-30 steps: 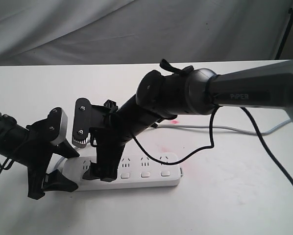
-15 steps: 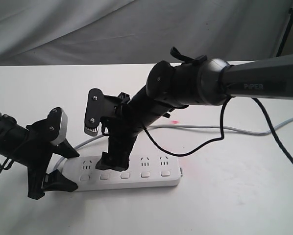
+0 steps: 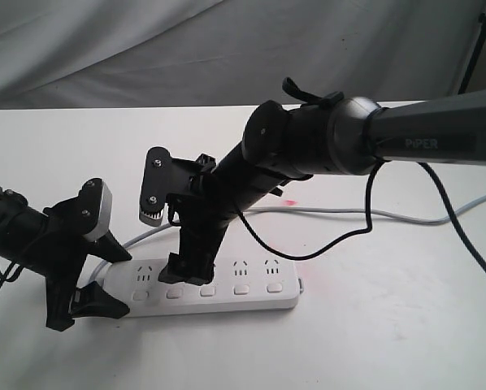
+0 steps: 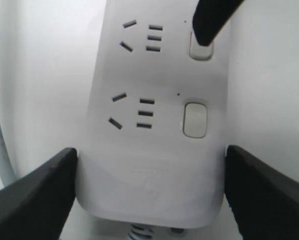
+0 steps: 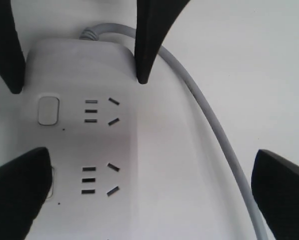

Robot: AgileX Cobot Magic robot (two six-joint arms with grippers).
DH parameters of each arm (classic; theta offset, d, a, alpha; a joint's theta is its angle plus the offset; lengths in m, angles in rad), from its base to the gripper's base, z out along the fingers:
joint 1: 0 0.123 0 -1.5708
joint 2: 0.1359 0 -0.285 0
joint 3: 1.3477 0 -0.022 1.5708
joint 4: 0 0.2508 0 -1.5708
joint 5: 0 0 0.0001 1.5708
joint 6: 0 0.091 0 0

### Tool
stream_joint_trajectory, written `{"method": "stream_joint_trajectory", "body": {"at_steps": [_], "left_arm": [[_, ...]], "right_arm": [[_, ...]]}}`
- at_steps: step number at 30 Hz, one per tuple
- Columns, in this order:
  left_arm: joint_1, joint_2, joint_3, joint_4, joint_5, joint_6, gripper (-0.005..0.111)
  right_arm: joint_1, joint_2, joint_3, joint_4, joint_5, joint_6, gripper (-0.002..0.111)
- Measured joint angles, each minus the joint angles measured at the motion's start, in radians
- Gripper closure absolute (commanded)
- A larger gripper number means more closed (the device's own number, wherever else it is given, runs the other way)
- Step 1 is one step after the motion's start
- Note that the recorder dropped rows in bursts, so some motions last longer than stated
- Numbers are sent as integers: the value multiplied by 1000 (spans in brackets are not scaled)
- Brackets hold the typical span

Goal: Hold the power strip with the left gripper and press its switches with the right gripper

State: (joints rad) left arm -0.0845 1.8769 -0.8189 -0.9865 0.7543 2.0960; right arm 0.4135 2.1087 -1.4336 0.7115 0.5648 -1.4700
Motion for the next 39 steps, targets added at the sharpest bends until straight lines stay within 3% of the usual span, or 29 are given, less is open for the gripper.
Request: {"method": "stream_joint_trajectory", "body": {"at_steps": [39], "left_arm": [[0, 0, 0, 0, 0, 0, 59]], "right_arm": [[0, 45, 0, 10, 4, -22, 3]]}}
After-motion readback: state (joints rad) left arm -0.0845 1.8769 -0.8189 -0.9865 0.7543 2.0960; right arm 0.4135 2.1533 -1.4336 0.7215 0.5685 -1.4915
